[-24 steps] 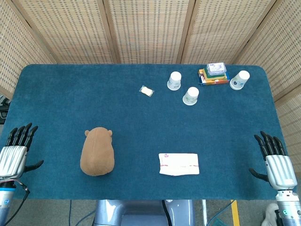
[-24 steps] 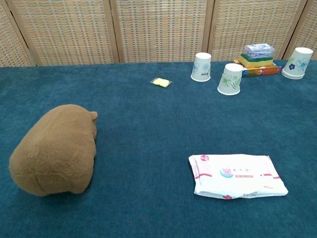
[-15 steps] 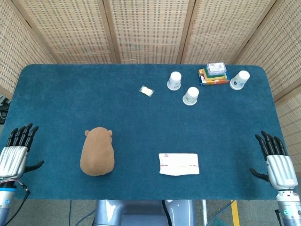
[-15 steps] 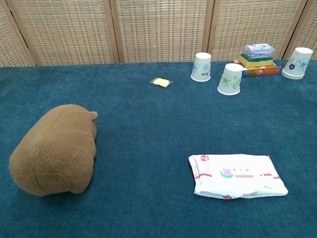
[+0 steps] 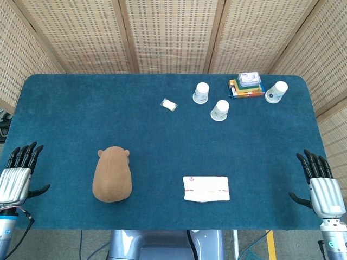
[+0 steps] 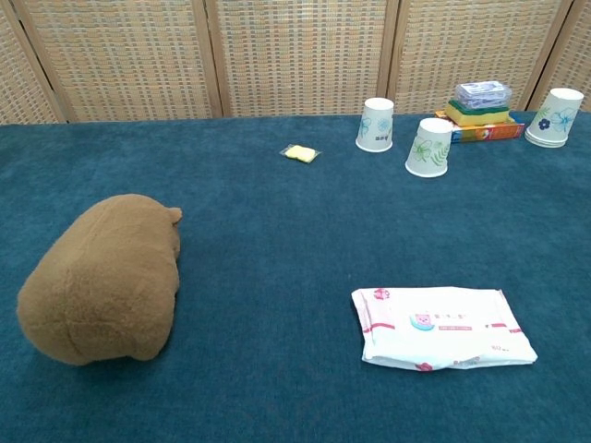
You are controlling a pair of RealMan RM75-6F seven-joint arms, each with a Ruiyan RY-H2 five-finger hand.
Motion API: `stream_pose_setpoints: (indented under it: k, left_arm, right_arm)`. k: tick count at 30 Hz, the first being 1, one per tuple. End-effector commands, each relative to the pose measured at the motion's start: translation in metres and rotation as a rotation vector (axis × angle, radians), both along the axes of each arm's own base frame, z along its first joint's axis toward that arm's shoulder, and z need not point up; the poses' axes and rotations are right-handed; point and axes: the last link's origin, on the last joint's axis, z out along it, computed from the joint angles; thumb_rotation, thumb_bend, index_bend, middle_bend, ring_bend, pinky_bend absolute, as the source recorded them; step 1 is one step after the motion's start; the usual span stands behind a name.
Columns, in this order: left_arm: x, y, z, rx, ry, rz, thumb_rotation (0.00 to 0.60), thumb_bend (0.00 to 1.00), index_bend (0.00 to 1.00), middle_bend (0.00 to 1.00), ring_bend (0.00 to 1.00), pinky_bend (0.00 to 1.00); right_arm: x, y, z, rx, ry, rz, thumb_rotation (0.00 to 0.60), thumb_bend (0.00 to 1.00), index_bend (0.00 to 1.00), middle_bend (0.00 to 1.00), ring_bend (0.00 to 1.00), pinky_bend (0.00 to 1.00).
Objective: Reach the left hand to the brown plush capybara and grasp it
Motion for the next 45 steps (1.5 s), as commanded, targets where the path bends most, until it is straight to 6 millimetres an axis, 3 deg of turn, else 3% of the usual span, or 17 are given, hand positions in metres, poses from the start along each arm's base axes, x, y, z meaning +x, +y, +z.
stream_pose_setpoints:
  k: [1,8,14,23,27,31,32,35,45]
  left_arm:
    - [0.001,0.0,0.0,0.002,-0.002,-0.001,0.6,0.12,0.0,0.0,0.0,0.0]
    - [0.002,0.0,-0.001,0.0,-0.019,0.002,0.6,0.12,0.0,0.0,0.0,0.0]
    - [0.007,0.01,-0.001,-0.015,-0.087,0.016,0.6,0.13,0.1,0.0,0.0,0.0]
    - [0.01,0.065,0.005,-0.127,-0.178,0.109,0.6,0.13,0.21,0.0,0.0,0.0]
    - [0.012,0.092,0.001,-0.202,-0.215,0.186,0.6,0.24,0.26,0.0,0.0,0.0]
    - [0.017,0.121,0.002,-0.276,-0.246,0.252,0.6,0.26,0.35,0.0,0.0,0.0]
    - [0.019,0.127,0.003,-0.285,-0.246,0.263,0.6,0.26,0.36,0.0,0.0,0.0]
    - [0.022,0.141,0.002,-0.308,-0.243,0.289,0.6,0.3,0.39,0.0,0.0,0.0]
    - [0.035,0.172,-0.027,-0.419,-0.312,0.38,0.6,0.35,0.45,0.0,0.0,0.0]
  right_arm:
    - [-0.001,0.0,0.0,0.003,0.0,-0.003,0.6,0.11,0.0,0.0,0.0,0.0]
    - [-0.001,0.001,0.001,0.002,-0.003,-0.003,0.6,0.11,0.0,0.0,0.0,0.0]
    - [-0.002,0.0,0.002,0.0,-0.005,-0.01,0.6,0.11,0.0,0.0,0.0,0.0]
    - [-0.002,-0.001,0.001,0.003,-0.005,-0.011,0.6,0.11,0.0,0.0,0.0,0.0]
    - [-0.005,-0.002,0.0,0.008,-0.003,-0.022,0.6,0.11,0.0,0.0,0.0,0.0]
    - [-0.007,-0.003,-0.001,0.008,-0.003,-0.03,0.6,0.11,0.0,0.0,0.0,0.0]
    - [-0.015,-0.01,-0.009,0.034,-0.018,-0.062,0.6,0.11,0.0,0.0,0.0,0.0]
    - [-0.006,-0.012,-0.005,0.013,-0.027,-0.031,0.6,0.11,0.0,0.0,0.0,0.0]
    - [-0.01,-0.013,-0.003,0.004,-0.021,-0.028,0.6,0.11,0.0,0.0,0.0,0.0]
